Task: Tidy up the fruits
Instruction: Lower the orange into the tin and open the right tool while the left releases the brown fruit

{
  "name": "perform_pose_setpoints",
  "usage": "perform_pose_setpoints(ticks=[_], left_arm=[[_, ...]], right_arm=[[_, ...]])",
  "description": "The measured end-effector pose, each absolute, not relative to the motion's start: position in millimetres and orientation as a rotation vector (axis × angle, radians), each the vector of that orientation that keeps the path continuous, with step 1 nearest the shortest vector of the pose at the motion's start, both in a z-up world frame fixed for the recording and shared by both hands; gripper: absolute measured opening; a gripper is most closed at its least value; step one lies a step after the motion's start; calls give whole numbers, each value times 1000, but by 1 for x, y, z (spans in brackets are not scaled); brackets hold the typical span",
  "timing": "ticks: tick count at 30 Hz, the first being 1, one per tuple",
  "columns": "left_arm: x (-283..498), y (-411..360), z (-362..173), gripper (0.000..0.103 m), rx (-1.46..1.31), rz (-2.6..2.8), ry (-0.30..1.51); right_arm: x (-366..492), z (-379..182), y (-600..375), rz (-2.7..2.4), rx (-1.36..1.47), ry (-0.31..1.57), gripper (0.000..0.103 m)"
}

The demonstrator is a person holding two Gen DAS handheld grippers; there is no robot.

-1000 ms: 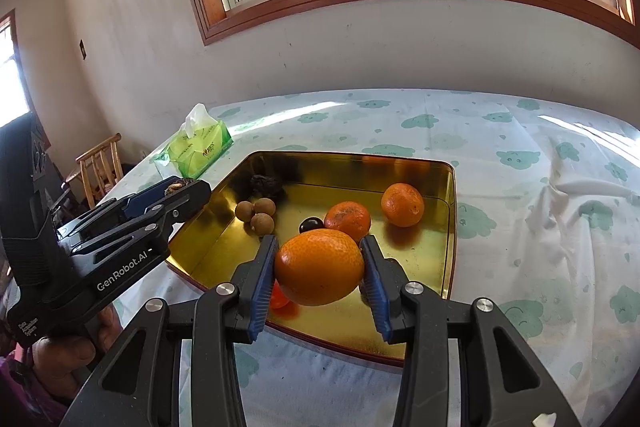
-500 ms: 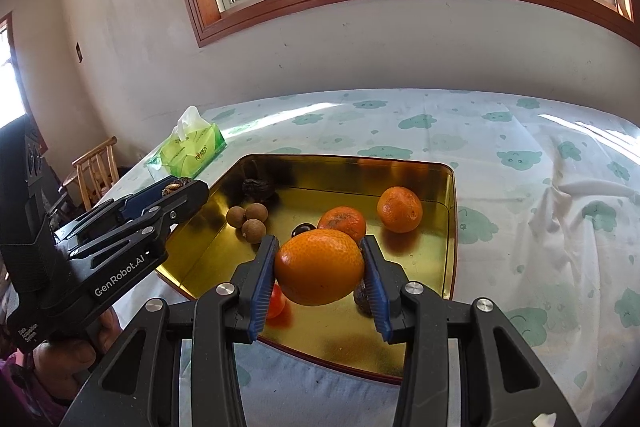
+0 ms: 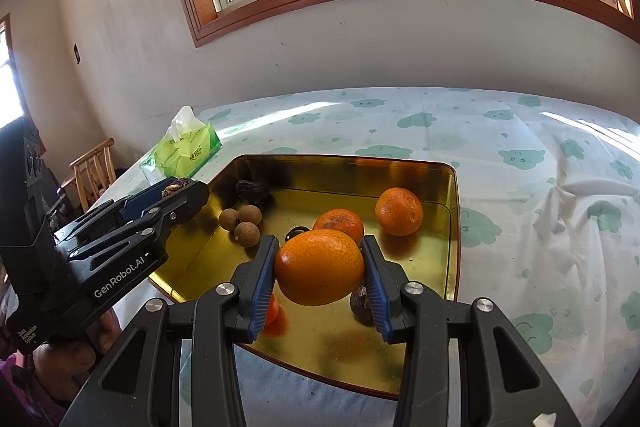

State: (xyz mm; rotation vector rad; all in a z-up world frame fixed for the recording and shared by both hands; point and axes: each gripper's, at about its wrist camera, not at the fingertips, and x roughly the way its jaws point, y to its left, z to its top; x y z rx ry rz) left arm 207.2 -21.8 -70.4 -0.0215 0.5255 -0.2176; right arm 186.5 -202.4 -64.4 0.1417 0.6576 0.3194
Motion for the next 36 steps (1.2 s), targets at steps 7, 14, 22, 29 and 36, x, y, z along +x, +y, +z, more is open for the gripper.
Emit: perform_pose_setpoints(ticks=[7,14,22,29,36], left_arm=[[211,-23,-71,37,-14,-222,525],[216,-23,-72,37,-13,-224,529],[222,-22,-75,37,-19,-224,536],[226,-22,-78,37,-18,-227,540],[231,-20,-80,37,-18,-225,542]], right_arm=[[189,-65,-202,319,143,658,39],[194,-66,-202,319,143,661,39],[203,-71,-203,317,150,670,39],[209,-76,-204,315,155,675,39],[212,-79,-204,315,156,678,39]])
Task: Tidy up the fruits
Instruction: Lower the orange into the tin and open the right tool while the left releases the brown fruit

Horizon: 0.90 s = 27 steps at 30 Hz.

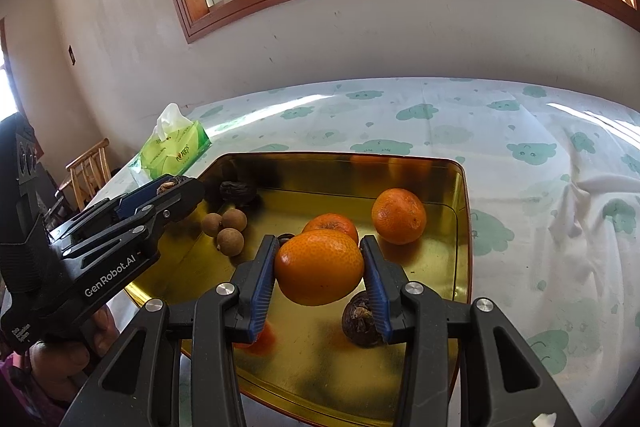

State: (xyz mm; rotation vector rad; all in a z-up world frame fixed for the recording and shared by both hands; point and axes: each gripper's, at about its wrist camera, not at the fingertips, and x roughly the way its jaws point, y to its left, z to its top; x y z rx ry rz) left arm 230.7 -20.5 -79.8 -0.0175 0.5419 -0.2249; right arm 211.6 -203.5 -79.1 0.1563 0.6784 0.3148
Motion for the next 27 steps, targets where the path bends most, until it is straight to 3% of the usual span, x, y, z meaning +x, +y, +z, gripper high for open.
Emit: perform_pose_setpoints(ticks=[27], left_arm=[[241,-19,-84,37,-29,-229,553]], right_arm=[[225,-87,-200,319,161,685,39]])
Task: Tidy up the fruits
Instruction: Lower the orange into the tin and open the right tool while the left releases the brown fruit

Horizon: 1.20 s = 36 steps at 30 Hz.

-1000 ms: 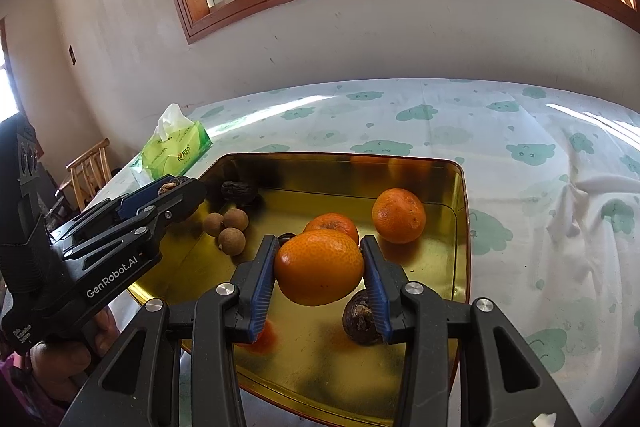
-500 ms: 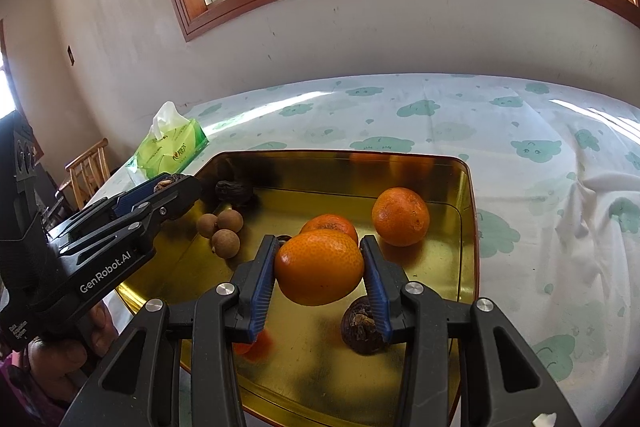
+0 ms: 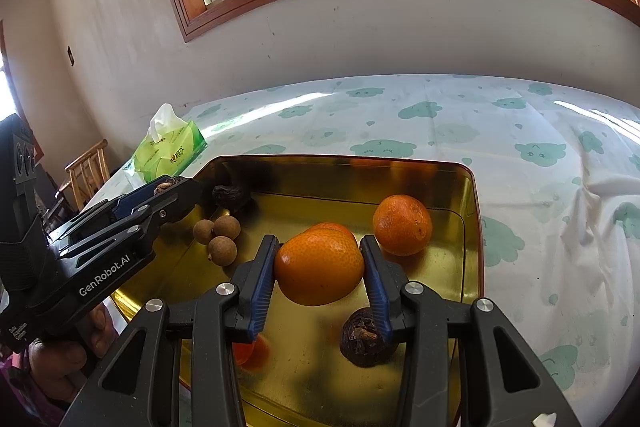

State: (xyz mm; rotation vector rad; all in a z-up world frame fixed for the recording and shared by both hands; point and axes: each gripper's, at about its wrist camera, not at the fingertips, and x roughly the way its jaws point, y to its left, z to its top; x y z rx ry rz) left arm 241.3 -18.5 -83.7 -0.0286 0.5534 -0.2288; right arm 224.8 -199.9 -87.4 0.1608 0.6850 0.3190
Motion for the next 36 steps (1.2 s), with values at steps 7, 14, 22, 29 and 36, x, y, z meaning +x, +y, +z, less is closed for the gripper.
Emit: perform_pose_setpoints(ticks=[7,14,22,29,36], left_arm=[[244,-18,-84,37,-29,-232,555],[247,-18,-84,37,-30,-236,556],[249,-18,-84,37,-31,-239,558],[250,-17,-83,37,-33,-235,553],[252,-17,-84,39,-39,-238,563]], right_arm=[[228,-87,-200,320,163,687,39],[231,-87,-200,320,163,688,39],[232,-87,-200,321,163,689,39],[235,-89,-199,323,164,690,39],[238,-90,-198,324,165,690,39]])
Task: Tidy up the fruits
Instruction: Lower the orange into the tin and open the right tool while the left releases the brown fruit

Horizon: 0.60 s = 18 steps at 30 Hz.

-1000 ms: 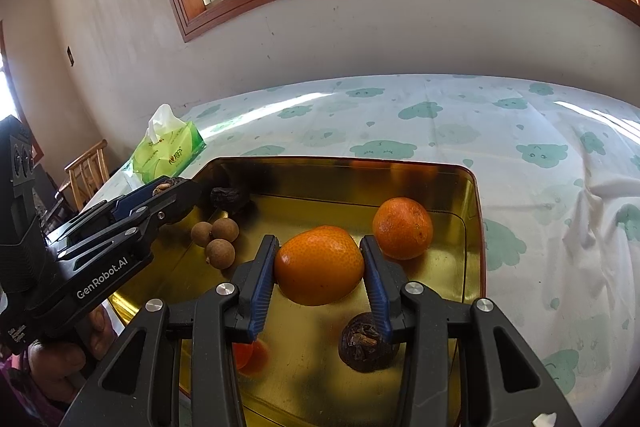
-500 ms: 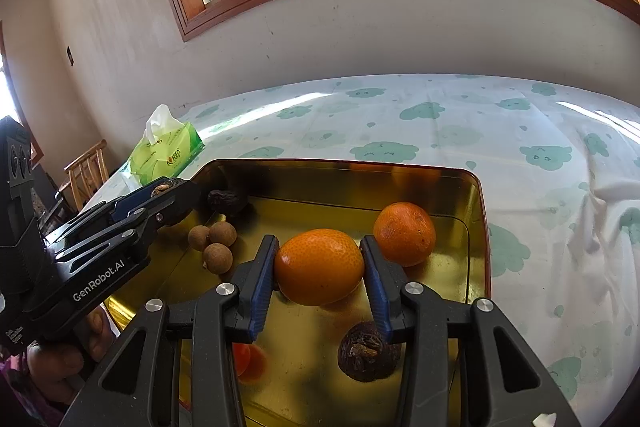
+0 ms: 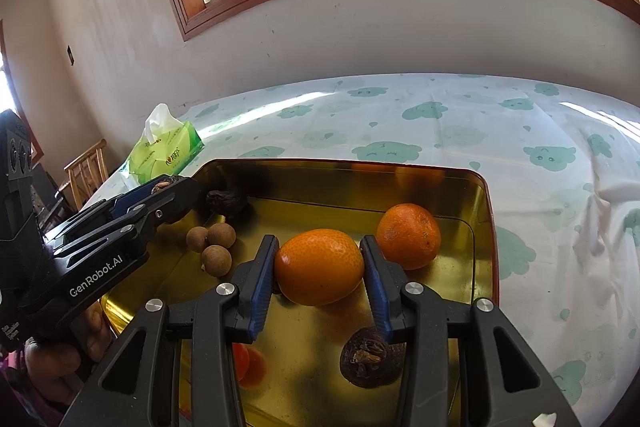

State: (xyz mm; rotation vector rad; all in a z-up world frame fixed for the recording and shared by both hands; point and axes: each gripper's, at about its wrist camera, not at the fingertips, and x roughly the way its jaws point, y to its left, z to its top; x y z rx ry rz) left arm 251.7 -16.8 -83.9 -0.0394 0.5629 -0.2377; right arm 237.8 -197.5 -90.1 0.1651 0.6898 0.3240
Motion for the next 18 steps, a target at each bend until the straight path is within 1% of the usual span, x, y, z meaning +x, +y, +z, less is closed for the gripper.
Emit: perform_pose_setpoints(ticks=[1,3,5,6,8,10,15,18], left_arm=[[252,-17,-84,39,-40,-239,561],[252,-17,-84,48,-39,-237,561],[249,-16,-82,61,-42,-230,543],[248,-16,-81,64,-42,-229,534],[247,-17,-80,74,-36,-224,530],[246,-17,-79,80,-33,-219,525],[243,-16,-77,80,-40,-211,530],[238,-13,-73,80,-48,-207,523]], right_arm=[[237,-90,-198,323,164,690,40],[238,-90,-198,319,172,683,40],[240,-90,-198,317,178,680,40],[240,-90,-198,316,178,679,40],[240,-90,-198,317,178,677,41],[240,-90,-199,314,179,674,41],[237,-88,-199,302,171,652,46],[232,-86,-199,292,160,646,51]])
